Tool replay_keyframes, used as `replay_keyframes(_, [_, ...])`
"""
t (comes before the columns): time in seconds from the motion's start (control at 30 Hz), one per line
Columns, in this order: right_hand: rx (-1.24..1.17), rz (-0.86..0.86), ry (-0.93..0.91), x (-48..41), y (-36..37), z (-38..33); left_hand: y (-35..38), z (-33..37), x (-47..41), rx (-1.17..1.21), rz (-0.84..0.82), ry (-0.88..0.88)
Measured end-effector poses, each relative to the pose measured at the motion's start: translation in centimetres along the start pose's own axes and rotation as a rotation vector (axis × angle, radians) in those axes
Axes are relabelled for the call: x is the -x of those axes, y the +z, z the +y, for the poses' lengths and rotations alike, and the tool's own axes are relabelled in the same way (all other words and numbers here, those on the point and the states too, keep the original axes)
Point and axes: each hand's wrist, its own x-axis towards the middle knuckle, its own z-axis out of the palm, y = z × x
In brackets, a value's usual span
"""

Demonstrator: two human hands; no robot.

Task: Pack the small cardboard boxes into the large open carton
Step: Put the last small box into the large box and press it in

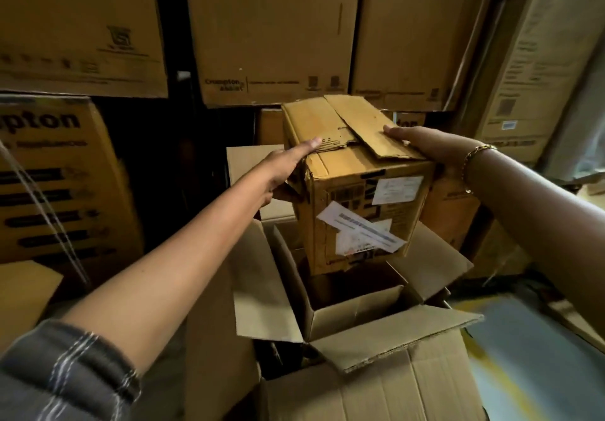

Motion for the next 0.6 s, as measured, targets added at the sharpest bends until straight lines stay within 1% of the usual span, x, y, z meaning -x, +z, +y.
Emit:
replay_keyframes(0.17, [0.064,-0.053,0.035,-3.1,-0.3,0.3,0.1,-1.1,-1.4,-0.046,-0.011,-0.071])
replay_keyframes(0.47, [0.087,-0.143,0.023,-5.9,-0.3,1.0,2.0,-1.8,-1.4,-0.078,0.105,-0.112])
replay_keyframes(0.6, [0.096,-0.184,0.033,-6.8,-0.1,1.9,2.8,-2.1,-1.6,-0.060,0.090,-0.182])
